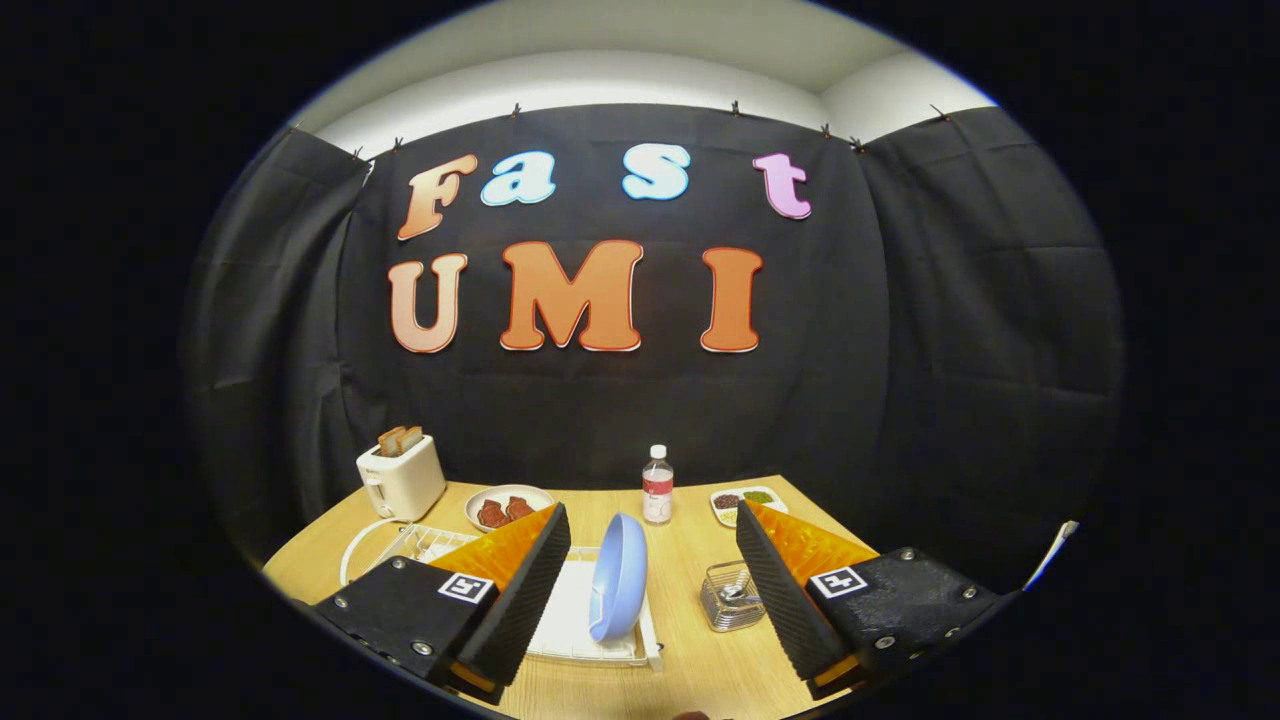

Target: Take the plate from the dish rack, then take the spoon from the basket and place it into the plate.

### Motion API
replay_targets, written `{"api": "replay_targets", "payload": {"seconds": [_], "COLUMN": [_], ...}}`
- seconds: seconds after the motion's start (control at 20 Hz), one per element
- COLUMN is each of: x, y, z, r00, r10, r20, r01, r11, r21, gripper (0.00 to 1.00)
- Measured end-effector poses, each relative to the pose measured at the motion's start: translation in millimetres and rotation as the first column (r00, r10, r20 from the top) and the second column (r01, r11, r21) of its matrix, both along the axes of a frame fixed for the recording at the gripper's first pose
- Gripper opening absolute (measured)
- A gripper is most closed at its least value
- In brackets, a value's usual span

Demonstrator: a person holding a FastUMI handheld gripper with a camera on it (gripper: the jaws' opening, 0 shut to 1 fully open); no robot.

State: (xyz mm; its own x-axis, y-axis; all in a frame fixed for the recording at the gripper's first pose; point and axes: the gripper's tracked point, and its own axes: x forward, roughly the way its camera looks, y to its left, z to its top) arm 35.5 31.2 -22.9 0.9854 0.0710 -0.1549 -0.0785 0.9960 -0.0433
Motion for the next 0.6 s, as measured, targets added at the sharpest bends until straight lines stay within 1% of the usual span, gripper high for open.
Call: {"api": "replay_targets", "payload": {"seconds": [0.2, 0.35, 0.6], "x": [31, 52, 80], "y": [11, 14, 15], "z": [-25, -42, -66], "r00": [0.995, 0.990, 0.975], "r10": [0.023, 0.025, -0.002], "r20": [-0.098, -0.142, -0.221], "r01": [-0.023, -0.029, -0.007], "r11": [1.000, 0.999, 0.999], "r21": [0.007, -0.028, -0.039], "gripper": [0.99, 0.99, 0.99]}}
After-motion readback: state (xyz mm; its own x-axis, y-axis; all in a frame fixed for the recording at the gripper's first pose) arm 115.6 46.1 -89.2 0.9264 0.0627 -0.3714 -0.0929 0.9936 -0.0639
